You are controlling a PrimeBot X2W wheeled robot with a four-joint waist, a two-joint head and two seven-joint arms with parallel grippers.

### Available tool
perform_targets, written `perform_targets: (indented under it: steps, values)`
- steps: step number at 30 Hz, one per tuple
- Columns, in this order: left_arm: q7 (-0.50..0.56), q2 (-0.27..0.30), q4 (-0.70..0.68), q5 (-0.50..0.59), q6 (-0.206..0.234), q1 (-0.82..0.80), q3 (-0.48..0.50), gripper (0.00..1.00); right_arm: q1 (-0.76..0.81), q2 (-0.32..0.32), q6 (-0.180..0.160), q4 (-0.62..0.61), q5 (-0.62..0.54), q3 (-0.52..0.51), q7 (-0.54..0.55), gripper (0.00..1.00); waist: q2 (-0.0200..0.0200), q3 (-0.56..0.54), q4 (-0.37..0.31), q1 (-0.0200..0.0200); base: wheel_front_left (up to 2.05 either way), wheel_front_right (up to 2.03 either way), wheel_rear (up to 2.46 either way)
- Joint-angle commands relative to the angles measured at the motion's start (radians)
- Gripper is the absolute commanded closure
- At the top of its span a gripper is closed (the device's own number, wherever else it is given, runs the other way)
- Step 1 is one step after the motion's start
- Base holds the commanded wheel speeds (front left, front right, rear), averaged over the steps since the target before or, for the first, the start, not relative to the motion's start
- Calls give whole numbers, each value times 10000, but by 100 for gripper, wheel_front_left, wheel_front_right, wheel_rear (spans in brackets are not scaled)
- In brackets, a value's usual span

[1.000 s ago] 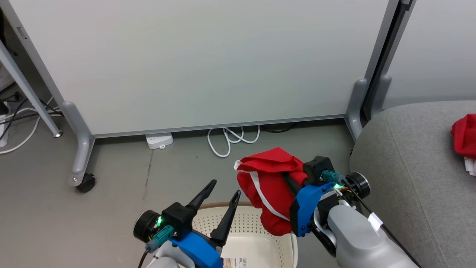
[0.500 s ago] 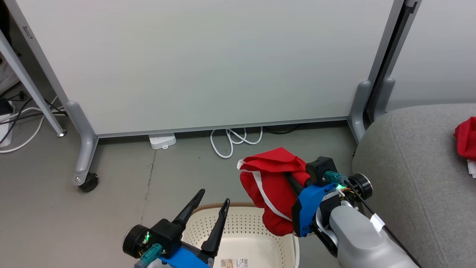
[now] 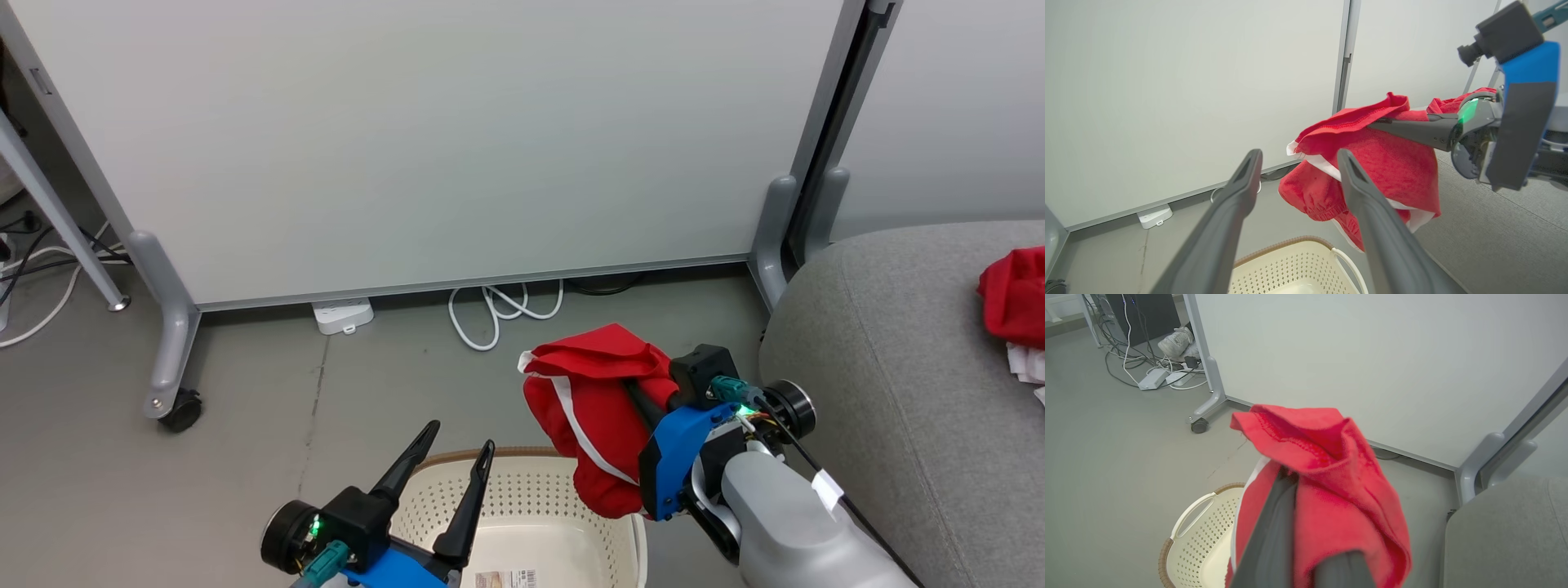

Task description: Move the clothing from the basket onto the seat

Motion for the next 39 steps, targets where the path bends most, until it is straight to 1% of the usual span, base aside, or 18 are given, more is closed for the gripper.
perform_targets:
  steps: [1, 6, 21, 31, 35, 39]
  values:
    - [-29, 24, 18, 92, -69, 106, 91, 0, 55, -11, -11, -64, 28, -2, -19, 100, 0, -1, -106, 0, 0, 0, 0]
    - [-29, -17, 41, 238, -141, 159, 263, 0, -6, -11, -11, -146, 33, 0, 7, 100, 0, 39, -615, 0, 0, 0, 0]
    - [-29, -229, -103, 486, -247, -36, 483, 0, -256, -23, -11, -55, -218, -135, 19, 100, 0, 355, -3075, 0, 0, 0, 0]
    - [-29, -269, -87, 631, -284, -100, 575, 0, -313, -18, -11, -104, -262, -277, -59, 100, 0, 616, -4416, 0, 0, 0, 0]
    - [-29, -284, -27, 666, -299, -144, 543, 0, -252, -12, -11, -160, -212, -315, -74, 100, 0, 653, -4751, 0, 0, 0, 0]
    - [-29, -297, 16, 678, -302, -181, 498, 0, -196, -9, -11, -186, -183, -323, -84, 100, 0, 666, -4899, 0, 0, 0, 0]
